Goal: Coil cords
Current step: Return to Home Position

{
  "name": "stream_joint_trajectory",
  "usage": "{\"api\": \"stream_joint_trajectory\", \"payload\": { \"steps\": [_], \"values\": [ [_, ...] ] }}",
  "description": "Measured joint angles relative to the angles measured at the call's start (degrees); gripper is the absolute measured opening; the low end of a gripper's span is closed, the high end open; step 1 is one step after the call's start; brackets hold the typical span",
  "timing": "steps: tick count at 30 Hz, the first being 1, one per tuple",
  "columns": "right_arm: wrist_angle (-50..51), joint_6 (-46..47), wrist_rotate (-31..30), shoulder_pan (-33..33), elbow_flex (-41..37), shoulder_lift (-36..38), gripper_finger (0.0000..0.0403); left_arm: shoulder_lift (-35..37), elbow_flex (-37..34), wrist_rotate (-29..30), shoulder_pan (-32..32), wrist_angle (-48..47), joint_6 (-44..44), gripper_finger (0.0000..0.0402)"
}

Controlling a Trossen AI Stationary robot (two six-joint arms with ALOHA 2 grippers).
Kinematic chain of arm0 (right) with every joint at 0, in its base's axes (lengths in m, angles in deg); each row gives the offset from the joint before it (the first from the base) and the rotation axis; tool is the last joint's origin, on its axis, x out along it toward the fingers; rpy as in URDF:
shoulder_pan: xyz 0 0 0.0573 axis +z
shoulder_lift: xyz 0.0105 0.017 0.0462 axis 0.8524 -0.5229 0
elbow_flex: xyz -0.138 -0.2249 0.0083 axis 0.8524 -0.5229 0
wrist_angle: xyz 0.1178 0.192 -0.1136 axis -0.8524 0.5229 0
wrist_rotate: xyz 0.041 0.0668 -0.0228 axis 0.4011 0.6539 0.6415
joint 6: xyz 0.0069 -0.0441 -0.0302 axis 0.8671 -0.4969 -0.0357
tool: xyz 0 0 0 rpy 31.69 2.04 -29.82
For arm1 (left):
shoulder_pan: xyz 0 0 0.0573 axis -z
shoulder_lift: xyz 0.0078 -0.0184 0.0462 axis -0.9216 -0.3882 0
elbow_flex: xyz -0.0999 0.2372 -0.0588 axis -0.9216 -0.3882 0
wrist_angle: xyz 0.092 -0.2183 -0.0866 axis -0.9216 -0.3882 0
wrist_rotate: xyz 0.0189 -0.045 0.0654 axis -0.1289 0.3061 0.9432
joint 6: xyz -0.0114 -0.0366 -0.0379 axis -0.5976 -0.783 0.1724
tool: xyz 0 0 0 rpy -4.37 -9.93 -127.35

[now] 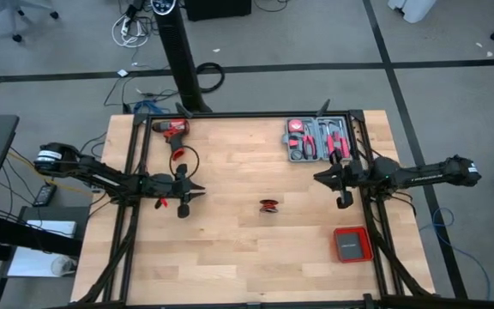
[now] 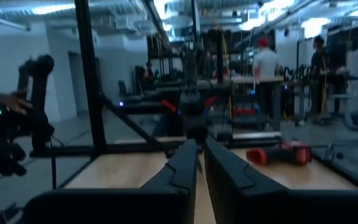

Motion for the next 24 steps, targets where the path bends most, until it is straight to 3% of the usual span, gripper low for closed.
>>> {"api": "stream_joint_trajectory", "payload": {
  "steps": [6,11,24],
  "values": [
    [2.80,0.00,0.00,0.00,-0.02,8.40,0.0034,4.87,0.00,0.02,-0.02,-6.75,0.10,0.0080],
    [13.46,0.02,0.02,0.00,-0.04,16.85,0.0034,13.38,-0.02,0.02,-0.07,-11.18,0.11,0.0080],
    [22.32,0.03,0.02,-0.09,-0.09,16.53,0.0034,41.76,-0.02,0.04,-0.07,-26.38,0.11,0.0080]
  ]
}}
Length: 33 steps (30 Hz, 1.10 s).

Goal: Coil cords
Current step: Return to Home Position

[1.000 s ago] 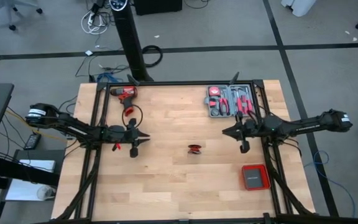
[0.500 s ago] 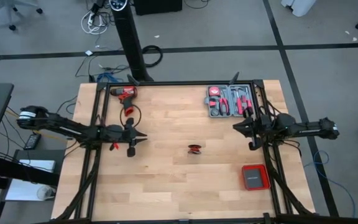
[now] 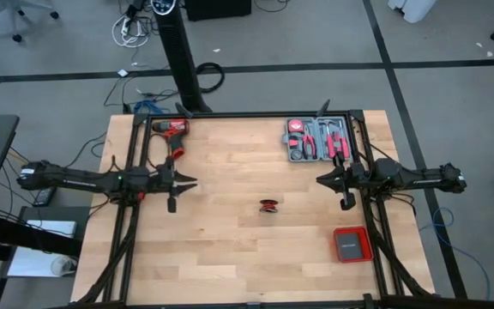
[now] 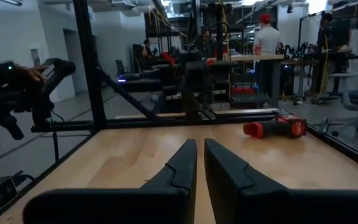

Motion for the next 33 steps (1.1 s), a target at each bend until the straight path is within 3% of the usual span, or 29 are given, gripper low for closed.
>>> {"api": "stream_joint_trajectory", "payload": {
  "steps": [11,16,33],
  "values": [
    [-0.42,-0.01,0.00,0.02,-0.03,-0.15,0.0034,20.13,-0.02,-0.02,0.00,-12.69,-0.01,0.0080],
    [-0.45,0.00,0.00,0.02,-0.04,-0.15,0.0034,26.13,-0.02,-0.31,0.00,-13.19,0.02,0.0080],
    [-1.38,0.01,0.00,0.04,-0.04,-0.15,0.0034,26.03,-0.04,-0.45,0.04,-12.06,0.00,0.0080]
  ]
}}
